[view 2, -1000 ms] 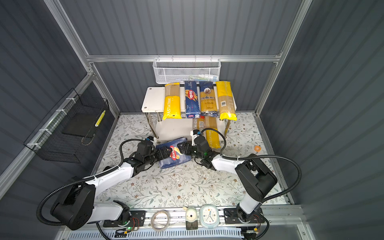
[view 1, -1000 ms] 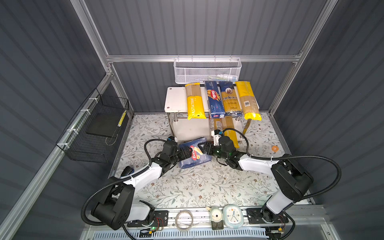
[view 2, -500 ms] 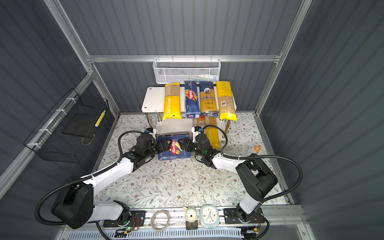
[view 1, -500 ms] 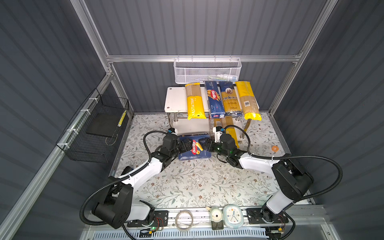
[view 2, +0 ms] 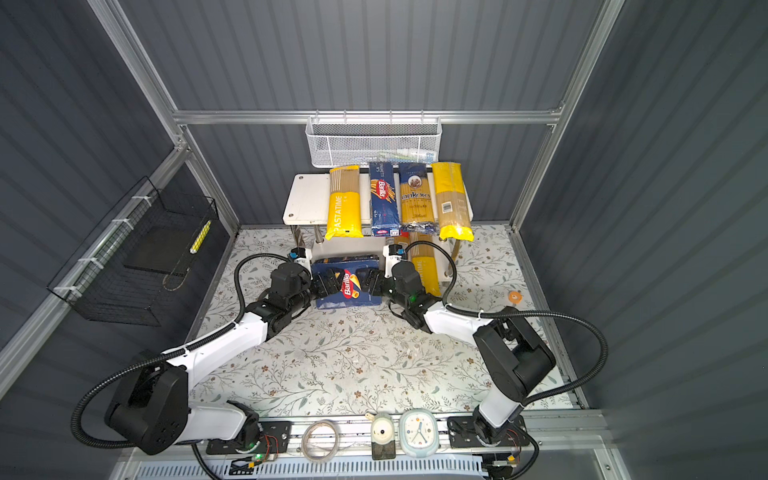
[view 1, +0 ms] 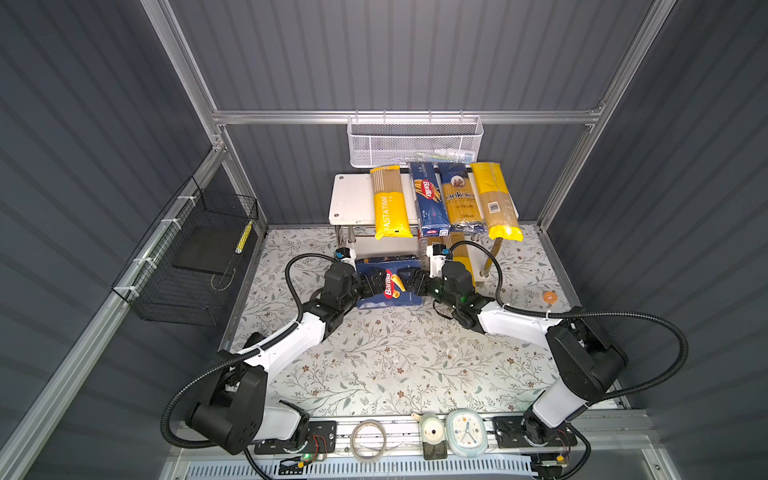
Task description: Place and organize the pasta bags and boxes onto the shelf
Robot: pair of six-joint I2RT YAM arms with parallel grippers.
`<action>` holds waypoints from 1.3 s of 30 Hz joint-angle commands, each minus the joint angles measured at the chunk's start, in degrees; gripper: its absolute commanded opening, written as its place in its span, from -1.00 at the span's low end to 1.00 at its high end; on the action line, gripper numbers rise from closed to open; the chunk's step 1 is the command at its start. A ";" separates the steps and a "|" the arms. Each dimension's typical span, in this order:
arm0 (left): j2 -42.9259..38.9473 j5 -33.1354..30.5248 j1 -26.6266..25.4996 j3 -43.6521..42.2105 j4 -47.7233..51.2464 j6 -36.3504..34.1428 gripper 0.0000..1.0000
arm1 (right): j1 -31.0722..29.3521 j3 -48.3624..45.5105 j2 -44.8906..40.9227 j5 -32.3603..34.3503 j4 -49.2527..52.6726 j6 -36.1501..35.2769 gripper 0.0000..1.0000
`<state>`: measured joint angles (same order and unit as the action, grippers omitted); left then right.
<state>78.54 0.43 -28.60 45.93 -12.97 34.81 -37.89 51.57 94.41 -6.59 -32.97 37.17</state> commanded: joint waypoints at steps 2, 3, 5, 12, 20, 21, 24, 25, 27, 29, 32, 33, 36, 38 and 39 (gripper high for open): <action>-1.86 11.92 -2.82 3.99 -13.54 -2.27 0.99 | -3.66 4.49 -0.88 -10.33 -8.00 -2.98 0.60; -1.73 11.97 -2.86 4.00 -13.54 -2.63 0.99 | -3.60 4.59 -0.83 -10.04 -8.01 -3.57 0.60; -1.64 11.79 -2.84 3.99 -13.82 -3.43 0.99 | -3.51 4.77 -0.64 -9.69 -7.94 -4.53 0.60; -0.92 10.99 -2.85 4.38 -15.69 -6.85 0.99 | -3.43 6.07 0.46 -8.80 -7.35 -7.67 0.62; 1.17 10.11 -2.85 5.21 -17.88 -11.06 0.99 | -3.46 7.22 2.95 -6.50 -6.42 -11.96 0.63; 1.50 9.99 -2.86 5.39 -17.95 -11.78 0.99 | -3.42 7.27 3.22 -6.14 -6.46 -12.48 0.63; 2.45 9.56 -2.80 5.67 -18.66 -13.49 0.99 | -3.40 7.36 4.24 -5.07 -7.01 -13.79 0.63; 2.86 9.58 -2.86 5.70 -19.13 -13.95 0.99 | -3.34 7.61 4.53 -4.82 -6.99 -14.28 0.64; 3.71 9.56 -2.87 5.63 -20.21 -14.96 0.99 | -3.34 8.31 4.97 -4.24 -6.35 -15.15 0.64; 4.67 9.47 -2.86 5.39 -21.27 -15.71 0.99 | -3.30 8.87 5.56 -3.67 -5.97 -15.68 0.65; 5.23 9.28 -2.86 5.40 -21.81 -17.02 0.99 | -3.24 9.20 6.17 -3.32 -6.28 -16.29 0.65; 5.30 9.21 -2.82 5.51 -22.00 -17.36 0.99 | -3.25 9.37 6.43 -3.24 -6.19 -16.57 0.65; 5.68 8.88 -2.83 5.75 -22.34 -18.67 0.99 | -3.25 9.75 6.83 -2.17 -6.15 -17.55 0.65; 6.13 8.72 -2.85 5.91 -22.84 -19.52 0.99 | -3.25 9.93 6.95 -1.36 -6.13 -18.25 0.66; 6.47 8.69 -2.86 6.09 -23.10 -19.86 0.99 | -3.27 10.07 6.96 -1.16 -6.06 -18.48 0.66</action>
<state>84.97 -1.87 -28.40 47.53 -24.77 18.09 -37.89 57.98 100.68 -1.06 -32.93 21.32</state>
